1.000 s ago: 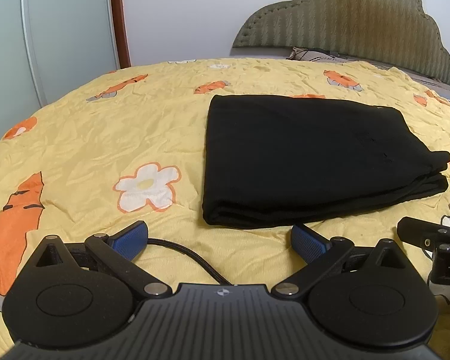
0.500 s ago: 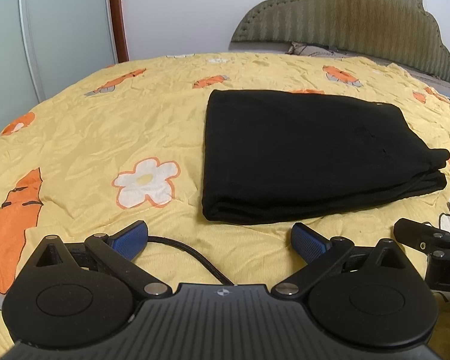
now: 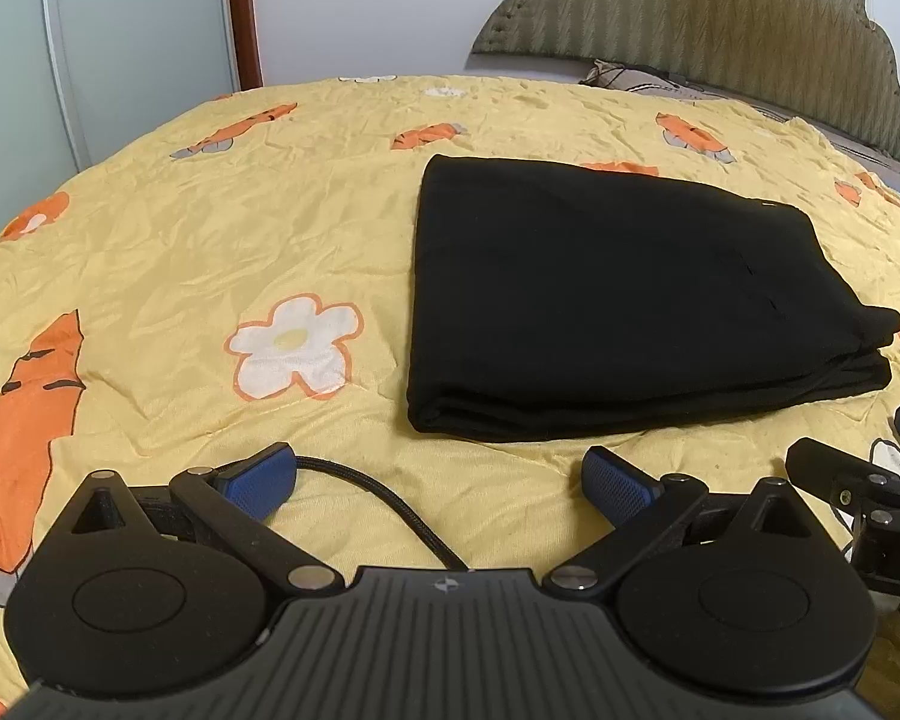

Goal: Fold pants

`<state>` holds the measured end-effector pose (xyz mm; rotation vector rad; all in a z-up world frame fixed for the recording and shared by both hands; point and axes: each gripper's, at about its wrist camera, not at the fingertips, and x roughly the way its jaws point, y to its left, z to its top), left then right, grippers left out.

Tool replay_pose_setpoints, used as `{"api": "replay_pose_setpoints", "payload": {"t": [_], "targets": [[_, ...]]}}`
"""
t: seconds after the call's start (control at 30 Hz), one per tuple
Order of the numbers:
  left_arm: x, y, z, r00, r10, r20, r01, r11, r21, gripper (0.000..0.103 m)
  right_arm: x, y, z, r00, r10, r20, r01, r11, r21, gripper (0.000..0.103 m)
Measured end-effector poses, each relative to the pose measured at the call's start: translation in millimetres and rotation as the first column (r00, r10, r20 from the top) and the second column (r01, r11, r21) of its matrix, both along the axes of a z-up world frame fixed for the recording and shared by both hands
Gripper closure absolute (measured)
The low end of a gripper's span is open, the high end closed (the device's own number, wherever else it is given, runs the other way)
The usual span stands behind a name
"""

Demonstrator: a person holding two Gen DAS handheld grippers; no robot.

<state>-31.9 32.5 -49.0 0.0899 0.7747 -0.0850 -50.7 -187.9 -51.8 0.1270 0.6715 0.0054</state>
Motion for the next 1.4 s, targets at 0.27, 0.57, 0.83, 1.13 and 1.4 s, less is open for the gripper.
{"api": "replay_pose_setpoints", "payload": {"t": [0.27,0.57,0.83,1.13,1.4], "targets": [[0.3,0.0,0.4,1.000,0.001,-0.003,-0.001,1.000,-0.002,0.001,-0.9,1.1,1.2,1.000,0.009,0.004,-0.009,1.000,0.003,0.000],[0.4,-1.2,0.8,1.000,0.007,-0.012,-0.007,1.000,-0.004,0.001,-2.7,2.4,2.3,1.000,0.018,0.013,-0.018,1.000,0.002,0.000],[0.1,-1.7,0.6,1.000,0.005,-0.005,-0.005,1.000,0.001,0.001,-2.4,0.6,1.7,1.000,0.015,0.007,-0.015,1.000,0.011,0.000],[0.2,-2.5,0.7,1.000,0.006,-0.009,-0.006,1.000,0.003,0.001,-1.6,0.8,0.2,1.000,0.018,0.000,-0.018,1.000,0.011,0.000],[-0.7,-5.9,2.3,1.000,-0.017,-0.004,0.017,1.000,0.006,0.001,-2.5,2.0,1.5,1.000,0.019,0.007,-0.019,1.000,0.007,0.000]]}}
